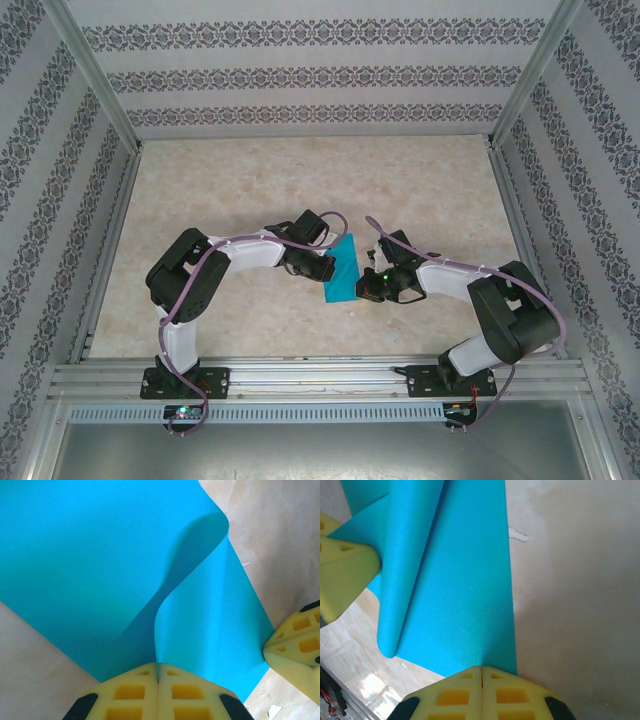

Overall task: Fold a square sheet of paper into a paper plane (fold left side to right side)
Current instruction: Fold the triangle a second time at the center of the table.

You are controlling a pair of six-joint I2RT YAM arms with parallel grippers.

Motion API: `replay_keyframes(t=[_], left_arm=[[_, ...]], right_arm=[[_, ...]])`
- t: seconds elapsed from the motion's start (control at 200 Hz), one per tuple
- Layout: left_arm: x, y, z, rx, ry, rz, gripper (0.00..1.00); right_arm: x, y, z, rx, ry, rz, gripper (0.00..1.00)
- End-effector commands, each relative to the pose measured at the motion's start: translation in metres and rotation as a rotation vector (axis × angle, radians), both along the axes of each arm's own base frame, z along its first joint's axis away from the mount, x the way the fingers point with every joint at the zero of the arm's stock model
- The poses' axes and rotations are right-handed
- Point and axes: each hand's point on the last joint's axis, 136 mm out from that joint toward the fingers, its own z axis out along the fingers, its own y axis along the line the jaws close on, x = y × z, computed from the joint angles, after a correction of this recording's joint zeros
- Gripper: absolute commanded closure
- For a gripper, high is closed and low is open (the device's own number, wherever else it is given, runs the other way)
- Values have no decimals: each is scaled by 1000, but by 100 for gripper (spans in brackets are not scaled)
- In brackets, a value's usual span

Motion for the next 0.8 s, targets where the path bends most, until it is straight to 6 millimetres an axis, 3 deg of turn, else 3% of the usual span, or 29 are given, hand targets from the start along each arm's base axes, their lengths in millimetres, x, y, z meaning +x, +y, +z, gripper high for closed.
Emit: replay_keyframes(t=[0.0,0.794], left_arm=[[6,4,-4,-5,-12,7,100],[7,2,-15,-5,4,0,100]], right_arm=[[-6,-10,-12,-64,34,-4,100],[-5,-10,-12,-62,37,-3,100]])
